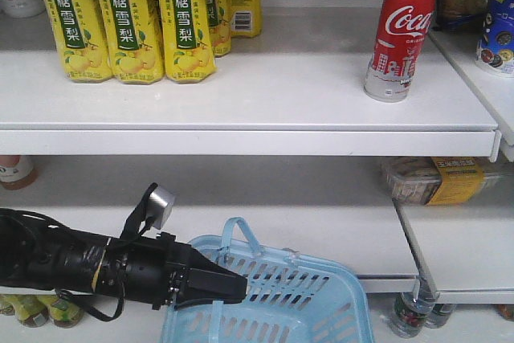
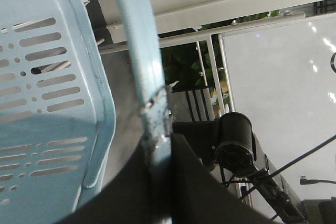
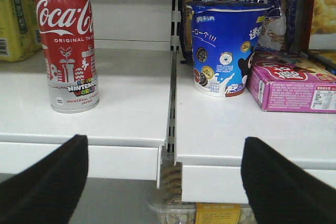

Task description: Place coke in basket with both arms

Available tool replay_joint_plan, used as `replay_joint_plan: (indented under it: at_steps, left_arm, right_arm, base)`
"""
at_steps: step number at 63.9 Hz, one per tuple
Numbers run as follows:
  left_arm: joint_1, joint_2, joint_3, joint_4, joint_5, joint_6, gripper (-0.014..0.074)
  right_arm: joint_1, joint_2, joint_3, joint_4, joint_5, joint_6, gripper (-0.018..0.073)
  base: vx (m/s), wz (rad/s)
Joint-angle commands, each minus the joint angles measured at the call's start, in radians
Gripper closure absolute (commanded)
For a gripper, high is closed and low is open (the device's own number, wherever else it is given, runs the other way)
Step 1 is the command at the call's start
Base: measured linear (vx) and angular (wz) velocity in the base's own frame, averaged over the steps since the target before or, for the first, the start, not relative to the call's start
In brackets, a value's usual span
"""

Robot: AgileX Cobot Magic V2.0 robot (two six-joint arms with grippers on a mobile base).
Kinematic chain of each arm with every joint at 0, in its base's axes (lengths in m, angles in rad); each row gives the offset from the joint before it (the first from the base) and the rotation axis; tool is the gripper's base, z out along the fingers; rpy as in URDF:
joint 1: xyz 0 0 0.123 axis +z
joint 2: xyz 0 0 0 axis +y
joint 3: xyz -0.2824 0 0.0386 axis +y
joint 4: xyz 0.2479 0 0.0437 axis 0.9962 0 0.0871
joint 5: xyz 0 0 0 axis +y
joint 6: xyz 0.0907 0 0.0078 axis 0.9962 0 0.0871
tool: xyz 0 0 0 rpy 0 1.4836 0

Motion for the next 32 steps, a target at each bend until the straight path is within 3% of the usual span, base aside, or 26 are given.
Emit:
replay_joint_plan:
  at_steps: [1,8,25,32]
  left_arm:
    - [-0.001,-0.043,-0.02,-0.076,-0.206,0.043,0.0603]
    - [-0.001,-0.043,-0.02,-0.076,-0.206,0.043,0.0603]
    - [-0.001,-0.043,-0.02,-0.075,-0.206,0.043,0.0603]
    - [-0.001,-0.043,-0.02,-0.075,-0.206,0.043,0.0603]
  right_arm:
    - [-0.002,0.017,-0.044,0.007,-0.098,-0.008,-0.0039]
    - [0.032,0.044,-0.105,0.02,-0.093,-0.008,-0.0022]
    - [0.25,0.232,-0.327,-0.051,-0.117,-0.011,-0.0005]
    - [0.265,0.343,-0.425,-0.06,-0.116,-0.003,-0.0005]
  base:
    - [0.0,0.0]
    - [0.0,0.0]
    - [0.0,0.0]
    - [0.0,0.0]
